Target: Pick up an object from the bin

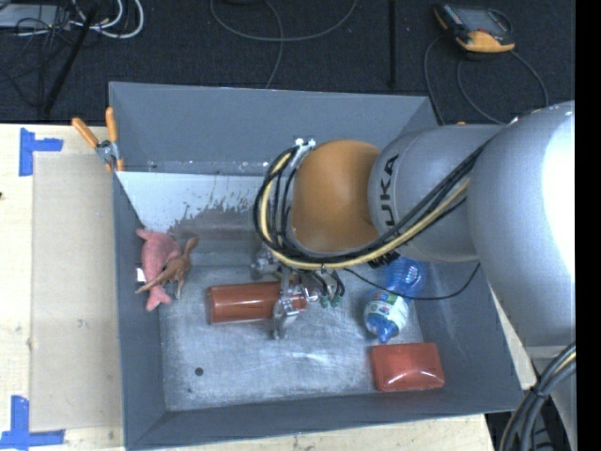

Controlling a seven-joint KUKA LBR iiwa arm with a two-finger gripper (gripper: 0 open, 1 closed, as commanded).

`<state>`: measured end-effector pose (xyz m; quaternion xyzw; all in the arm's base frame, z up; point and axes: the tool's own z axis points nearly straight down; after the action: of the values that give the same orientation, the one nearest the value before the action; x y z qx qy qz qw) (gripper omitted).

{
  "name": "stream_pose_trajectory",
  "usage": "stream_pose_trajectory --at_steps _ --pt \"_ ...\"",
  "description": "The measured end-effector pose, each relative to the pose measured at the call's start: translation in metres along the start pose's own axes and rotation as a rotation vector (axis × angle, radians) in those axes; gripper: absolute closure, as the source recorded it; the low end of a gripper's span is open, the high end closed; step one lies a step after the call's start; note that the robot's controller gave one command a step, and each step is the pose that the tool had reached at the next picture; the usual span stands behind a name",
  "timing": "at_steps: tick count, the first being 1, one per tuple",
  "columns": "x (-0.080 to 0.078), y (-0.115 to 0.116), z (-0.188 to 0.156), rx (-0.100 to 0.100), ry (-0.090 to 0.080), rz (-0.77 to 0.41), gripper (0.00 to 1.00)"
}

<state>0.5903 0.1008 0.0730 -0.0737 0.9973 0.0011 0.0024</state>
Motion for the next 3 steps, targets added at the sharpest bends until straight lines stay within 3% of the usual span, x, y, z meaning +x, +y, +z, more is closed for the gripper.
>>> stream_pose_trajectory --at_steps 1,3 --pt "-0.0019 0.0016 -0.0028 0.001 -0.006 -0.042 1.00" --pt "-0.0012 0.0019 -0.0050 0.001 -0.002 -0.044 1.00"
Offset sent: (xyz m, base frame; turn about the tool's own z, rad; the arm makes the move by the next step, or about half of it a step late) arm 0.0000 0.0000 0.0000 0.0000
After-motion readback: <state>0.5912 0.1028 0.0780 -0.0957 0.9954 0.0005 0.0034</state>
